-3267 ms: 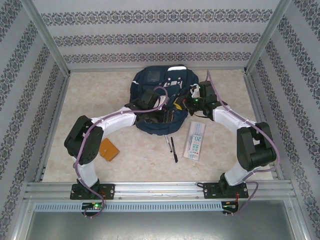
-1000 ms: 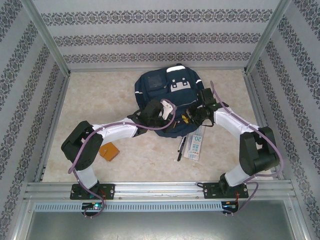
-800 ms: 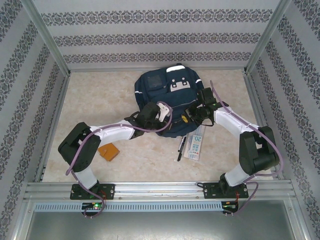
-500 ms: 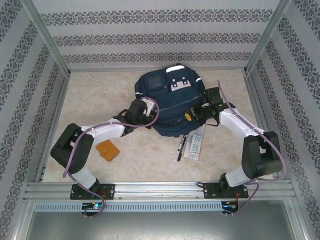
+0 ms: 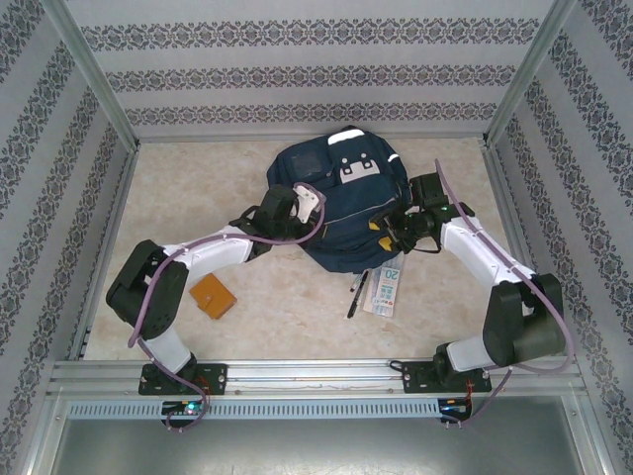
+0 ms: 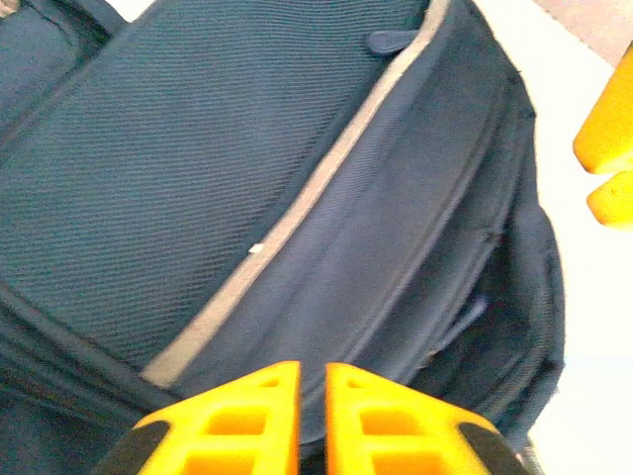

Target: Pack books, pencil case, and school supplies into a backpack

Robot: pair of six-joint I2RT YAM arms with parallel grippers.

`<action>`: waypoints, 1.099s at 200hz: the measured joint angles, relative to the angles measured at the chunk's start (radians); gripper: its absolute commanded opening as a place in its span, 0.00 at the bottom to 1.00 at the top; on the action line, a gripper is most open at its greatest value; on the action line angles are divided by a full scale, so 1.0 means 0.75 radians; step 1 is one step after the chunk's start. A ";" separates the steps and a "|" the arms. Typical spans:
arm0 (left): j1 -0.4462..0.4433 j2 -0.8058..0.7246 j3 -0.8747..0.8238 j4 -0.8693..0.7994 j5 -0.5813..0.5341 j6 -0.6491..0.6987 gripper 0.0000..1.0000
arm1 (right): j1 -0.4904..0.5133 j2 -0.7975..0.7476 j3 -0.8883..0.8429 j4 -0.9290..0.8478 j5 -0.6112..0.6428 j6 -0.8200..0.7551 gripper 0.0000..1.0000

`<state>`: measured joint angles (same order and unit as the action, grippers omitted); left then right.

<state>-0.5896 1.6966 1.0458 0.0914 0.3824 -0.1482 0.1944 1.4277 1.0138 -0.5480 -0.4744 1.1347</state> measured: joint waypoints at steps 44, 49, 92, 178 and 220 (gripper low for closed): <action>-0.091 0.088 0.030 -0.001 0.047 -0.049 0.35 | 0.009 0.029 0.081 -0.028 0.069 -0.084 0.42; -0.104 0.099 0.033 -0.001 0.048 -0.053 0.35 | 0.009 0.047 0.086 -0.030 0.076 -0.092 0.41; -0.146 0.126 0.033 0.005 0.047 -0.064 0.36 | 0.017 0.204 0.123 -0.040 0.205 -0.297 0.44; -0.148 0.126 0.019 0.010 0.032 -0.083 0.44 | 0.050 0.334 0.225 0.010 0.306 -0.524 0.53; -0.148 0.117 -0.018 0.014 0.012 -0.082 0.46 | 0.002 0.338 0.331 -0.040 0.336 -0.641 0.52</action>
<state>-0.7006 1.7847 1.0321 0.1020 0.3916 -0.2100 0.1955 1.6810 1.2617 -0.5781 -0.2222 0.6540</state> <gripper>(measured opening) 0.443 0.523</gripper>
